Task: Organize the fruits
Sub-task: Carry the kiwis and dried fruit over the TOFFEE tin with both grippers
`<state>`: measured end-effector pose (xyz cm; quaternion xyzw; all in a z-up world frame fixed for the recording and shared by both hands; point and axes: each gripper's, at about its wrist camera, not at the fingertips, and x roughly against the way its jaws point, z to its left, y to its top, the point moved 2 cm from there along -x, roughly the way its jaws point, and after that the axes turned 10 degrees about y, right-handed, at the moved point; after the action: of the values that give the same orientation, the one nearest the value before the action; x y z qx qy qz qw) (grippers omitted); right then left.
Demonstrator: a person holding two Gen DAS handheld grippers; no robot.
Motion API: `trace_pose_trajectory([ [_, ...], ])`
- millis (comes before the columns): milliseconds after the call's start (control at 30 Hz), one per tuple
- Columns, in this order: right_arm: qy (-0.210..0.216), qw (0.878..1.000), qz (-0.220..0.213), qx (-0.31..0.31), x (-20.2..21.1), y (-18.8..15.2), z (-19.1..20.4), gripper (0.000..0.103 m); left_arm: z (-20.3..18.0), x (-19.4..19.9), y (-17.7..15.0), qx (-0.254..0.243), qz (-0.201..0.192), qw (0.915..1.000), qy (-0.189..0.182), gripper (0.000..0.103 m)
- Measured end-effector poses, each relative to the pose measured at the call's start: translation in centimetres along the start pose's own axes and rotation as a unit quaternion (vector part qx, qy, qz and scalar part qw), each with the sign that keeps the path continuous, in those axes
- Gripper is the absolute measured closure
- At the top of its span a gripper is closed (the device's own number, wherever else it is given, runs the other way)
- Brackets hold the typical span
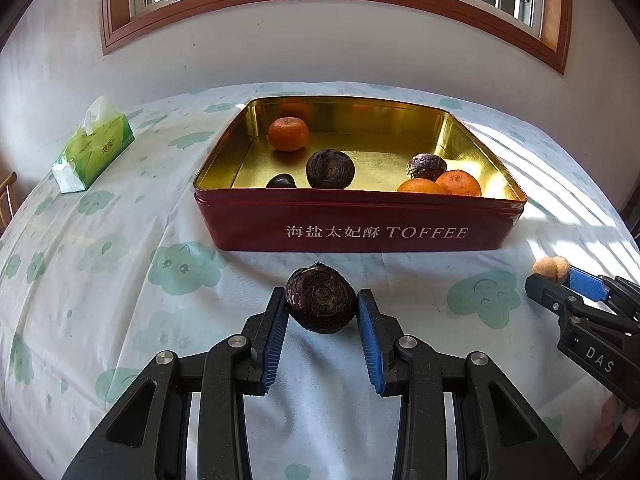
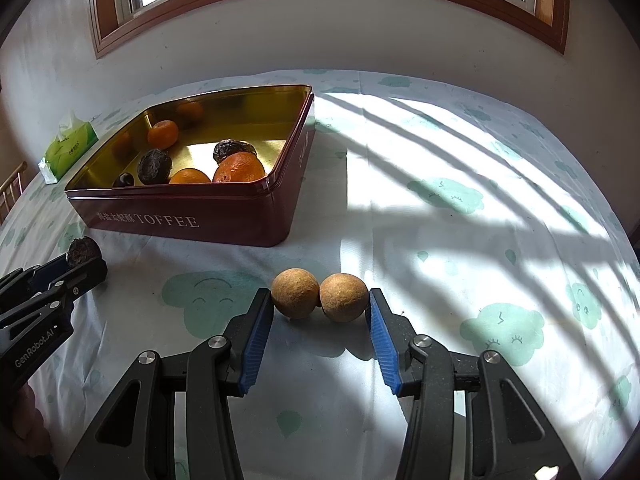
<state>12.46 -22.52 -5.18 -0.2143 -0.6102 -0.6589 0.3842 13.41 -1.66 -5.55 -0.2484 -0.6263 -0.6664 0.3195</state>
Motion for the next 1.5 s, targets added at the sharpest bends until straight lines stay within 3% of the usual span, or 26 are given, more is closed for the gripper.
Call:
trace_pose_trajectory([
  [600, 0.017, 0.999, -0.024, 0.025, 3.0, 1.1, 2.4, 0.058, 0.9, 1.7, 0.0, 0.007, -0.011, 0.9999, -0.008, 0.067],
  [1033, 0.026, 0.997, -0.042, 0.058, 3.2, 4.0, 4.3, 0.058, 3.2, 2.6, 3.5, 0.027, -0.04, 0.9988, -0.005, 0.067],
  [1500, 0.029, 0.996, -0.042, 0.073, 1.2, 7.2, 4.7, 0.058, 3.1, 0.8, 7.0, 0.014, -0.051, 0.9986, 0.002, 0.067],
])
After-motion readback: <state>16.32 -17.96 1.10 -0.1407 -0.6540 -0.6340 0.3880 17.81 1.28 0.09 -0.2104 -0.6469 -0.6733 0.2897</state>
